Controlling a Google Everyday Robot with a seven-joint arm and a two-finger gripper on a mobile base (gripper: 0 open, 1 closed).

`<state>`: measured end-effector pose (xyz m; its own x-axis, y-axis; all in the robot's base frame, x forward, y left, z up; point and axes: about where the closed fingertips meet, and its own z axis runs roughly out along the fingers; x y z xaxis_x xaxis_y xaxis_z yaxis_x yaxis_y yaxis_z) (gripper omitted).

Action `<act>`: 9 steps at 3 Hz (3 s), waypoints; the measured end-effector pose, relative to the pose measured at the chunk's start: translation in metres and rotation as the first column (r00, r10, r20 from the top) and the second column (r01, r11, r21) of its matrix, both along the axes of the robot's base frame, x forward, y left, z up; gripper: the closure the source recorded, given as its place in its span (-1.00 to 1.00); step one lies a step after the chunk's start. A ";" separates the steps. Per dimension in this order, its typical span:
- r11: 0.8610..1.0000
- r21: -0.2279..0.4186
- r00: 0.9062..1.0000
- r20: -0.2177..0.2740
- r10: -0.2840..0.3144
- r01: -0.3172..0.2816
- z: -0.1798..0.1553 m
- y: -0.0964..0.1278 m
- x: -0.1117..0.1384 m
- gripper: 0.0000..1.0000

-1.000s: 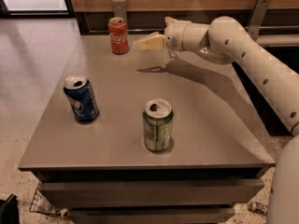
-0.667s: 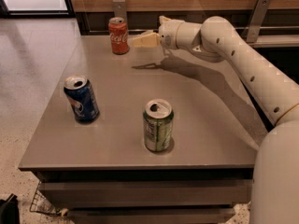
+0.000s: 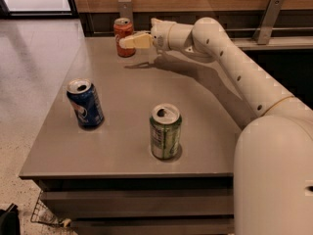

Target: Pick coke can

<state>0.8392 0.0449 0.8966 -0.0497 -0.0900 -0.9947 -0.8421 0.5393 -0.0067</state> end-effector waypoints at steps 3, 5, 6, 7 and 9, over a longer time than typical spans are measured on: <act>0.999 0.035 0.999 -0.008 0.038 -0.038 -0.006 0.043 0.015 -0.08; 0.998 0.036 0.999 -0.010 0.047 -0.046 -0.007 0.050 0.014 0.86; 0.998 0.036 0.999 -0.011 0.050 -0.049 -0.007 0.053 0.014 1.00; 0.998 0.032 0.999 0.001 0.053 -0.053 0.001 0.051 0.004 1.00; 0.994 -0.024 0.993 0.046 0.106 -0.105 0.075 0.027 -0.046 1.00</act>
Offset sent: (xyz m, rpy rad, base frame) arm 0.0236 0.0490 -0.0059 0.0570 0.0005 0.0330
